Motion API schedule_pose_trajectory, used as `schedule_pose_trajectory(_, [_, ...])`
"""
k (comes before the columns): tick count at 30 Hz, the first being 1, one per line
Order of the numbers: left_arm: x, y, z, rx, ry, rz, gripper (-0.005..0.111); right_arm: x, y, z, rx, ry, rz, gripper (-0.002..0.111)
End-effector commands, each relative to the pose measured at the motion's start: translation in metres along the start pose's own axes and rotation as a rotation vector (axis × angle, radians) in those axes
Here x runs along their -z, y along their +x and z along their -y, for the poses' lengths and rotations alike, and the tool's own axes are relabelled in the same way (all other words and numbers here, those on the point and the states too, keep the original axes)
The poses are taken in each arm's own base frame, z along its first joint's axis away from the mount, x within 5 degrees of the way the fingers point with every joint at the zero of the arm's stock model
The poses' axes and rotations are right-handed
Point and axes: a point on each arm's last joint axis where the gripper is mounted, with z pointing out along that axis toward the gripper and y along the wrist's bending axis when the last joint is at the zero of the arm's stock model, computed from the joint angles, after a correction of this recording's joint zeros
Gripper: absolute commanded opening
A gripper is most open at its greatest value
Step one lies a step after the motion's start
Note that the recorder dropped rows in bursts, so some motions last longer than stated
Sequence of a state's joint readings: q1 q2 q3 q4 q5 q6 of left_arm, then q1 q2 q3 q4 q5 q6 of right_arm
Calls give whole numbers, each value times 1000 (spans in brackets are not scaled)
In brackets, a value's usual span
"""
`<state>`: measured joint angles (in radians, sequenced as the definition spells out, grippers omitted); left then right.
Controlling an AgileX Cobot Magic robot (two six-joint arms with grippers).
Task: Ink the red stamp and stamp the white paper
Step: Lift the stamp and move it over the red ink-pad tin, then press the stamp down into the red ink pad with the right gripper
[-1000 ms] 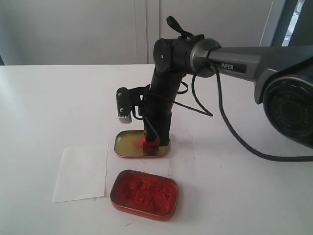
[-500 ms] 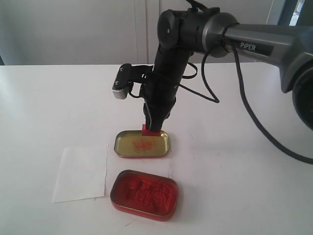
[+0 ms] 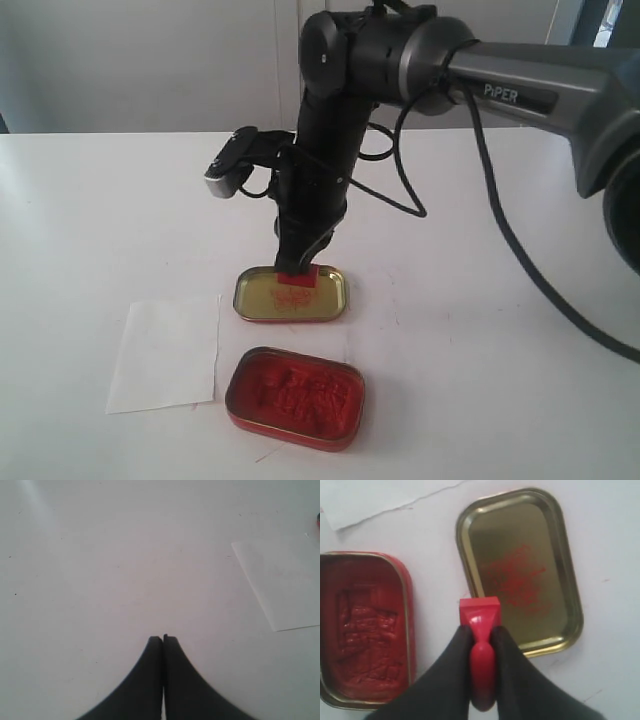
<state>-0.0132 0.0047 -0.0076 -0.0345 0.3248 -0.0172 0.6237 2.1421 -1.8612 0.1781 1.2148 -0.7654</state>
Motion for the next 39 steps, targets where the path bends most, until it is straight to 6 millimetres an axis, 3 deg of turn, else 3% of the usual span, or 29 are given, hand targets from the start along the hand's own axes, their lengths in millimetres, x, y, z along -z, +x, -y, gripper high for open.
schedule_pose_trajectory(1, [-1, 3, 0, 7, 0, -11, 0, 4, -11, -17, -7, 1, -1, 0])
schedule_pose_trajectory(7, [-1, 3, 0, 7, 0, -11, 0, -1, -19, -36, -12, -18, -15, 0])
schedule_pose_trajectory(18, [-1, 3, 0, 7, 0, -11, 0, -20, -6, -68, -84, -65, -97, 0])
schedule_pose_trajectory(39, [-1, 3, 0, 7, 0, -11, 0, -51, 1, -69, -186, -60, -63, 0])
